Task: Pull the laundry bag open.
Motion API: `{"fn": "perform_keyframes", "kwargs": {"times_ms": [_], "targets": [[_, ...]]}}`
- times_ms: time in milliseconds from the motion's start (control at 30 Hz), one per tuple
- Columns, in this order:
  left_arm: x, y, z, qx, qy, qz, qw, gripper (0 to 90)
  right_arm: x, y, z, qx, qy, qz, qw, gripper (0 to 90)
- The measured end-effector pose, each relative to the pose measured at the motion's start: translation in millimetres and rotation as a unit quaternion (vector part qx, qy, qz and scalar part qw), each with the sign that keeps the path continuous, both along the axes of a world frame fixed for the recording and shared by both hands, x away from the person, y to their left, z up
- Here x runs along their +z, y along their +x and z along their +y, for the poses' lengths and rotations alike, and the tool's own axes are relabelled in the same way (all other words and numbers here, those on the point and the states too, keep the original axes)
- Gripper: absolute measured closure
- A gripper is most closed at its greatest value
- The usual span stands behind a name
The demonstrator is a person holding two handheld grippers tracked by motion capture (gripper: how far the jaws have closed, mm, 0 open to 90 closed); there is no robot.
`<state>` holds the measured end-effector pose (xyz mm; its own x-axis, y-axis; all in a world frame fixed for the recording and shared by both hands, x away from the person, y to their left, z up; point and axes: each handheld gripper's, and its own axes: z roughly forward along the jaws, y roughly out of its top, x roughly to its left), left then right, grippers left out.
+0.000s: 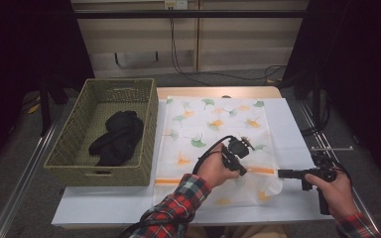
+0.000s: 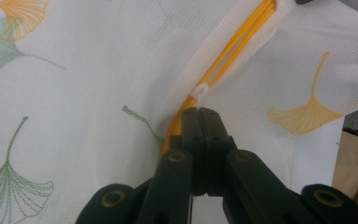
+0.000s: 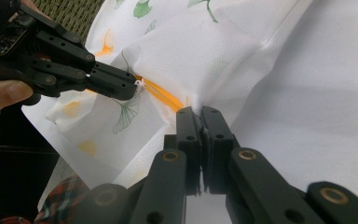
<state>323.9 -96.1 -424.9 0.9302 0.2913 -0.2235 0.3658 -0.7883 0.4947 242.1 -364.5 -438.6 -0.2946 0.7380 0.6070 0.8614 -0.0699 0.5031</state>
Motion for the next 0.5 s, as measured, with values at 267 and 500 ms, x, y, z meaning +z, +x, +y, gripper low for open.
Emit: {"fn": "perform_keyframes", "kwargs": {"times_ms": [267, 500], "targets": [[1.0, 0.6, 0.8, -0.012, 0.015, -0.007, 0.9998, 90.0, -0.5, 0.1, -1.3, -0.001, 0.0, 0.003, 1.0, 87.3], [1.8, 0.4, 3.5, 0.004, 0.017, -0.002, 0.9999, 90.0, -0.8, -0.6, -2.2, -0.001, -0.002, 0.004, 1.0, 87.3]]}}
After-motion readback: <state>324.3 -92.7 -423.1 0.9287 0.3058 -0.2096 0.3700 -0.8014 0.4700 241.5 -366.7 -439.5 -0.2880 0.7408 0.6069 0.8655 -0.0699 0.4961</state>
